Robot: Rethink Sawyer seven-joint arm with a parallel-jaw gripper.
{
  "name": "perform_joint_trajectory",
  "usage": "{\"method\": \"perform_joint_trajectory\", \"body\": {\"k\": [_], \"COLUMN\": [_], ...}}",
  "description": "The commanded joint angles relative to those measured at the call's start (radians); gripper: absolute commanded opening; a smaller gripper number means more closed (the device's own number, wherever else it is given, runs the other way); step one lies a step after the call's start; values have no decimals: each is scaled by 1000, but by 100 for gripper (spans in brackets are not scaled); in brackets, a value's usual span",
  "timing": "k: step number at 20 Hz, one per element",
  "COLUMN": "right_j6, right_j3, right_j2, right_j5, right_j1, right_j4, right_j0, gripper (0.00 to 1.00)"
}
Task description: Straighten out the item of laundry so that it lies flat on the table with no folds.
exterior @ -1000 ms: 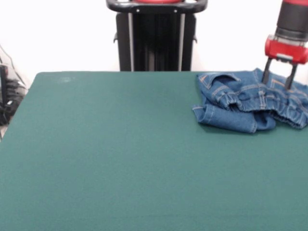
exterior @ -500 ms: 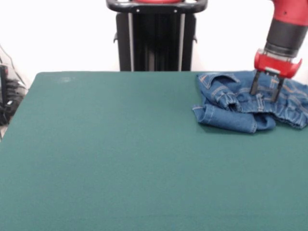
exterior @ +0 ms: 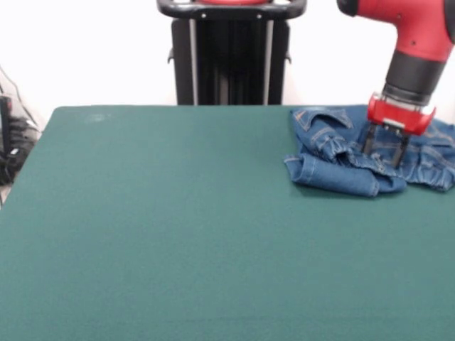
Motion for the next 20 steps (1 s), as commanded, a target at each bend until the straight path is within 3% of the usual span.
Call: {"method": "perform_joint_trajectory", "body": {"k": [1, 5, 6, 10, 20], "right_j6": [150, 142, 147, 164, 142], "right_j3": [14, 18, 6, 25, 147], "right_j2": [296, 337, 330, 368, 438], "right_j5": [-129, -85, -77, -55, 135], "right_j1": [70, 43, 41, 18, -238], "right_j4": [-126, -169, -191, -193, -192], "right_j0": [-220, -265, -264, -311, -428], "gripper": [100, 100, 0, 0, 0]}}
